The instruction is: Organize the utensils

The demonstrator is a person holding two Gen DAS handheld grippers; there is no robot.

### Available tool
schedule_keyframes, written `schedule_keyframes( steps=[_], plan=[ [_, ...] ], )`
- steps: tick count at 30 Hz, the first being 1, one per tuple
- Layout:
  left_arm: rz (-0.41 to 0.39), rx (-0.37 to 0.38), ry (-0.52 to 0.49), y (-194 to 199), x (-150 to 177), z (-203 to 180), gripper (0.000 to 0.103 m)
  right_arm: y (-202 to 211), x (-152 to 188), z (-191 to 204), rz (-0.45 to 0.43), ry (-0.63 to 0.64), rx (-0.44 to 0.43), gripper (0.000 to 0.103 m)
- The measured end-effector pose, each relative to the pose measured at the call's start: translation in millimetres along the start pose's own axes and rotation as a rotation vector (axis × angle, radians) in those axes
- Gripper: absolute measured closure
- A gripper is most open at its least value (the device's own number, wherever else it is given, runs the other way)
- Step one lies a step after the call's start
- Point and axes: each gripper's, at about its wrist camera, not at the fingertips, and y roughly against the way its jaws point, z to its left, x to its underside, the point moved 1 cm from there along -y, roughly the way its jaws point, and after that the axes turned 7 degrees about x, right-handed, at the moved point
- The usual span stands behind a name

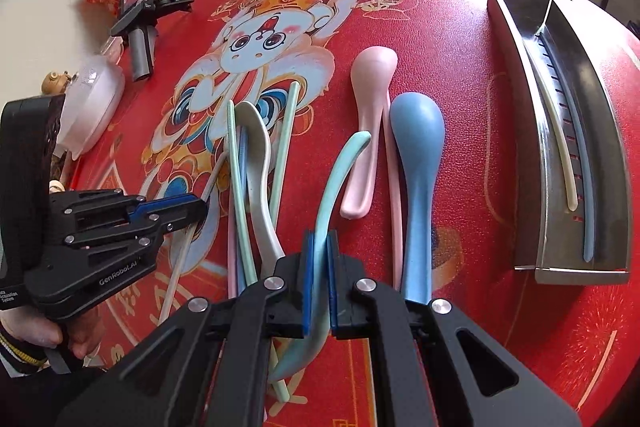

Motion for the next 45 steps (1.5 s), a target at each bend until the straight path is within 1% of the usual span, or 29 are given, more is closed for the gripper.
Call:
schedule_keyframes(
  steps=[3,6,9,13,14,15,17,22,27,29,33,38,41,45],
  plan=[
    [0.027,0.021,0.017,2,6,3,0.091,0,1,2,0.003,0.002,-0.008,0.097],
    [0.051,0.026,0.017,3,13,3,0.091,0,3,4,0.006,0.014,-0.009,0.097],
    [0.057,0.022,0.009,6,23,3,0.091,2,3,4,0.002,0.014,-0.009,0.097],
    [0.053,-0.004,-0.012,8,31,-1,0.093,3,3,4,-0.002,0.010,-0.009,0.097],
    [0.051,0.002,-0.009,8,31,0,0.093,3,3,4,-0.002,0.011,-0.009,0.097],
    [0.046,0.026,0.004,8,29,2,0.093,4,3,4,-0.003,0.013,-0.010,0.097],
    [0.031,0.050,0.032,11,27,7,0.094,7,2,4,-0.009,0.015,-0.010,0.097],
    [-0.029,0.125,0.088,36,14,17,0.094,18,0,2,-0.034,0.000,-0.019,0.097],
    [-0.079,0.171,0.097,59,-3,12,0.094,28,-3,-2,-0.061,-0.013,-0.023,0.097],
    [-0.090,0.180,0.088,64,-8,4,0.094,31,-2,-4,-0.067,-0.019,-0.023,0.097],
    [-0.093,0.180,0.067,65,-13,-3,0.094,31,-1,-8,-0.067,-0.036,-0.019,0.097],
    [-0.082,0.173,0.053,62,-9,-4,0.094,33,0,-10,-0.071,-0.044,-0.019,0.097],
    [-0.050,0.142,0.040,47,-5,-2,0.094,30,0,-11,-0.064,-0.048,-0.020,0.097],
    [-0.011,0.079,0.028,20,6,4,0.094,30,0,-9,-0.059,-0.043,-0.018,0.097]
  ],
)
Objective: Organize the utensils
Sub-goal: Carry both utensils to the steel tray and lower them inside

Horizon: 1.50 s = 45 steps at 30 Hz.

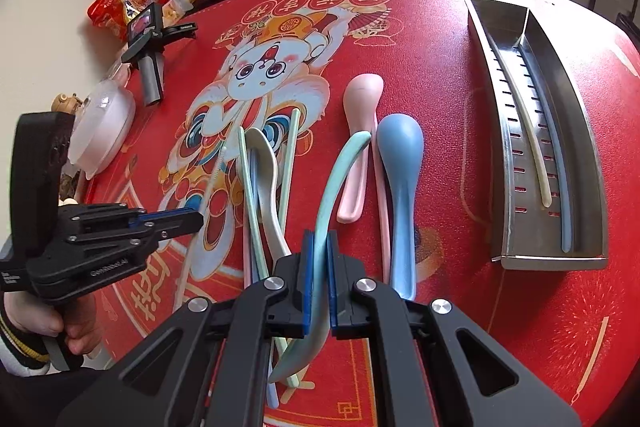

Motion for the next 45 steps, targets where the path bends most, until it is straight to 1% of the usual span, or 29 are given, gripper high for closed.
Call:
schedule_keyframes(
  steps=[2,5,8,10,12,15,19,24,26,27,28,29,31,32,34,38,41,45],
  plan=[
    [0.004,-0.026,0.010,-9,1,7,0.094,0,0,0,0.001,-0.001,0.002,0.097],
    [-0.004,-0.041,0.020,-14,0,14,0.094,0,0,0,0.000,-0.004,0.004,0.097],
    [0.023,-0.052,0.010,-14,1,15,0.093,0,0,-1,-0.004,-0.006,0.004,0.097],
    [0.038,-0.047,-0.015,-11,5,12,0.093,1,0,-1,-0.007,-0.008,0.002,0.097],
    [0.057,-0.068,-0.053,-8,13,10,0.093,1,0,-1,-0.009,-0.012,-0.001,0.097],
    [0.092,-0.083,-0.077,-8,27,9,0.093,0,0,-2,-0.006,-0.014,-0.003,0.097],
    [0.099,-0.099,-0.103,-5,39,8,0.091,0,0,-1,-0.005,-0.011,-0.003,0.097],
    [0.103,-0.113,-0.124,-4,46,7,0.091,1,1,-1,-0.006,-0.011,-0.002,0.097],
    [0.120,-0.114,-0.127,-4,51,3,0.087,2,0,-1,-0.009,-0.012,-0.001,0.097],
    [0.129,-0.112,-0.133,-3,54,2,0.081,2,0,-2,-0.012,-0.014,0.000,0.097],
    [0.138,-0.120,-0.149,-2,59,1,0.079,3,0,-3,-0.014,-0.018,0.000,0.097],
    [0.142,-0.128,-0.165,-3,65,-2,0.081,3,0,-4,-0.015,-0.023,0.000,0.097],
    [0.135,-0.150,-0.194,-1,73,-2,0.089,2,0,-5,-0.014,-0.030,-0.002,0.097],
    [0.129,-0.151,-0.193,0,75,-1,0.090,2,0,-5,-0.012,-0.030,-0.003,0.097],
    [0.118,-0.115,-0.139,2,74,8,0.093,1,0,-3,-0.010,-0.026,-0.004,0.097],
    [0.097,-0.055,-0.032,10,65,28,0.093,4,-1,-1,-0.015,-0.010,-0.005,0.097],
    [0.048,0.010,0.048,26,48,38,0.093,9,-2,0,-0.024,-0.003,-0.008,0.097],
    [-0.015,0.085,0.090,46,17,30,0.093,17,-6,-4,-0.042,-0.010,-0.011,0.097]
  ],
)
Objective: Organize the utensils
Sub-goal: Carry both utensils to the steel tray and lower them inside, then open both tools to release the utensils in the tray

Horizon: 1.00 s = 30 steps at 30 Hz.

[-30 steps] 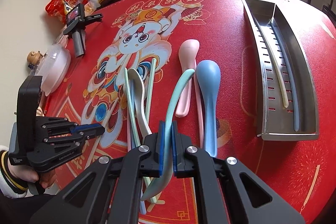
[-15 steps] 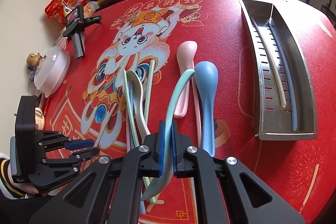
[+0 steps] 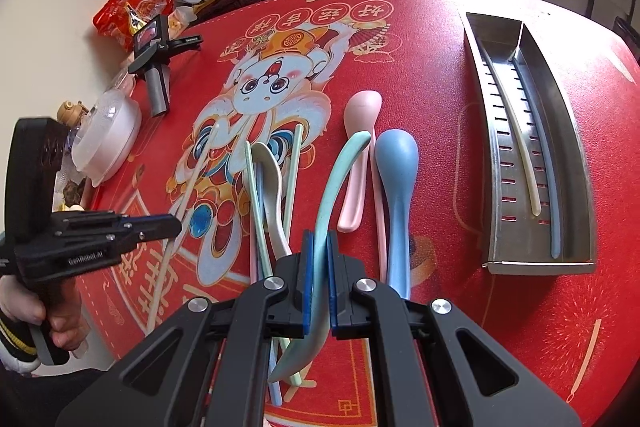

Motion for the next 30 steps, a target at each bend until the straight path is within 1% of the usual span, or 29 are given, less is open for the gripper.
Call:
schedule_keyframes(
  steps=[4,7,10,17,19,23,26,30],
  plan=[
    [-0.023,0.083,0.028,3,-33,-22,0.093,13,-10,-15,-0.028,-0.019,0.009,0.097],
    [-0.018,0.132,0.044,-14,-64,-58,0.093,22,-22,-32,-0.041,-0.012,0.038,0.097],
    [-0.012,0.174,0.051,-33,-90,-90,0.093,25,-36,-55,-0.042,0.018,0.094,0.097],
    [0.024,0.259,0.096,-85,-144,-151,0.093,12,-62,-113,0.008,0.093,0.209,0.097],
    [0.029,0.265,0.102,-99,-159,-167,0.093,6,-67,-125,0.024,0.101,0.222,0.097],
    [0.040,0.252,0.100,-126,-182,-188,0.093,-3,-72,-140,0.041,0.102,0.230,0.097],
    [0.049,0.233,0.097,-144,-196,-198,0.093,-11,-74,-143,0.055,0.106,0.230,0.097],
    [0.063,0.193,0.096,-163,-207,-201,0.093,-19,-73,-146,0.074,0.105,0.233,0.097]
  ],
)
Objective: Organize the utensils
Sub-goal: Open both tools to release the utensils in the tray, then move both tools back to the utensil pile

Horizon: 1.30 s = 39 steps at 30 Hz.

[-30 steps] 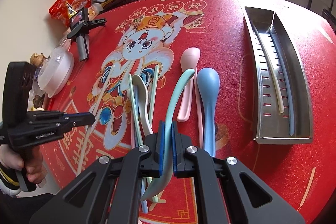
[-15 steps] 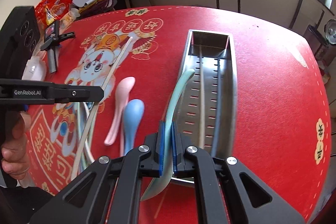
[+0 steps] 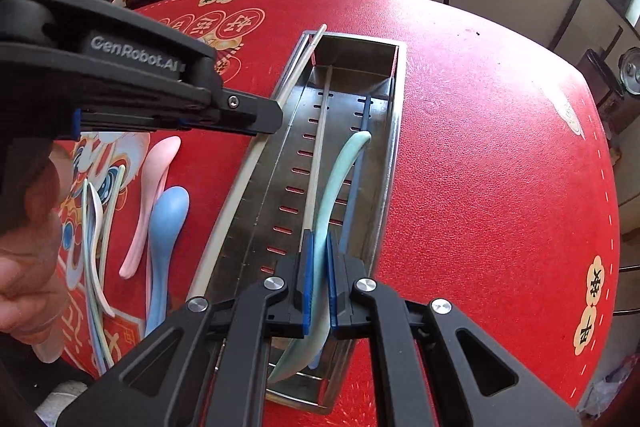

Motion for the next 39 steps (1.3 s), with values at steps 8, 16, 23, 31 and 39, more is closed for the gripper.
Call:
schedule_keyframes(
  steps=[8,16,23,31,39],
  plan=[
    [0.034,-0.044,-0.009,-21,-11,5,0.091,-2,-1,-4,0.007,-0.038,0.019,0.096],
    [-0.044,-0.019,-0.085,28,-11,2,0.065,38,0,-6,-0.066,-0.106,0.030,0.087],
    [-0.146,-0.089,-0.226,99,10,14,0.054,74,21,15,-0.157,-0.185,-0.047,0.076],
    [-0.143,-0.187,-0.277,157,76,77,0.054,77,58,66,-0.173,-0.192,-0.119,0.072],
    [-0.078,-0.223,-0.151,151,151,145,0.055,48,85,103,-0.079,-0.163,-0.154,0.072]
  ],
)
